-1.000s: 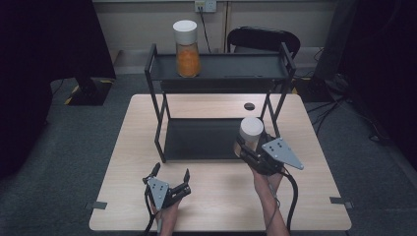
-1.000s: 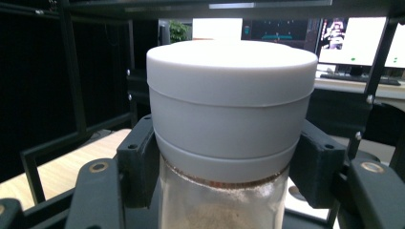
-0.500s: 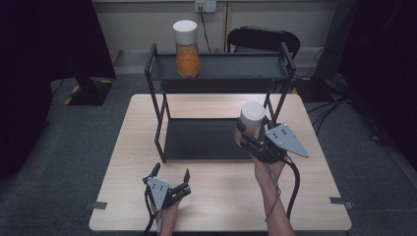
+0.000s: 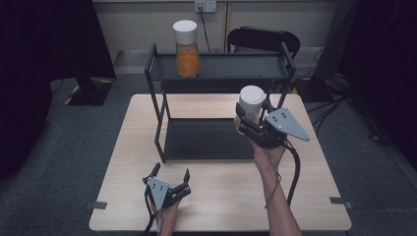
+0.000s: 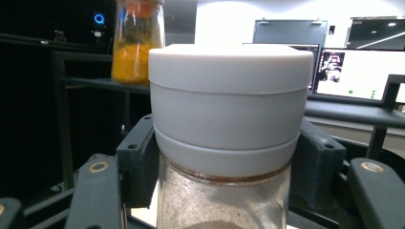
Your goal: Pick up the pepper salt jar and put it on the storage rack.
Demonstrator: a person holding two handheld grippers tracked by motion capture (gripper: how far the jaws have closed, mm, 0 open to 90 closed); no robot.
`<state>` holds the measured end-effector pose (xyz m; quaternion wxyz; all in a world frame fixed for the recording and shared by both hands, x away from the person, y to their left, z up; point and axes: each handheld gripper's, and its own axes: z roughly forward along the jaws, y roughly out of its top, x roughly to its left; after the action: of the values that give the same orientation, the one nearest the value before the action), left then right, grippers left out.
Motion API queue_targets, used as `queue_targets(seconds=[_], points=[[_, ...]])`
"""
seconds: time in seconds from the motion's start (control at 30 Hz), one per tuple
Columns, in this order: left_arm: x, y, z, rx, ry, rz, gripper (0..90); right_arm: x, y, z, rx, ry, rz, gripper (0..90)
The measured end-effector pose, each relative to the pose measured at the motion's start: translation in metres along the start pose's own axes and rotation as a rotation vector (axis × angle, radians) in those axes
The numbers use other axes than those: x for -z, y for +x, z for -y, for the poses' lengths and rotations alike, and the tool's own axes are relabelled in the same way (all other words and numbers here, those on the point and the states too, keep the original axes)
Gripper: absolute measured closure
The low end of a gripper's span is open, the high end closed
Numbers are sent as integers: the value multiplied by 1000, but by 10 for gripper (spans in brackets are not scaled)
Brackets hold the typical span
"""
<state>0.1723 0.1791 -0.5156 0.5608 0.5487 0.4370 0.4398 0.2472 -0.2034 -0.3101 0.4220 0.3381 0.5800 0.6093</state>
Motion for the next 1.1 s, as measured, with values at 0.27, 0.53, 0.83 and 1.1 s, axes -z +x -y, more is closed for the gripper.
queue_targets(seconds=[0.27, 0.53, 0.83, 1.1], points=[[0, 0, 0, 0, -1, 0, 3, -10, -1, -14, 3, -21, -9, 355], [0, 0, 0, 0, -1, 0, 4, -21, 1, -26, 8, -30, -12, 355], [0, 0, 0, 0, -1, 0, 4, -38, -3, -42, 12, -25, -14, 354], [0, 0, 0, 1, -1, 0, 4, -52, -5, -65, 29, -35, -6, 354]])
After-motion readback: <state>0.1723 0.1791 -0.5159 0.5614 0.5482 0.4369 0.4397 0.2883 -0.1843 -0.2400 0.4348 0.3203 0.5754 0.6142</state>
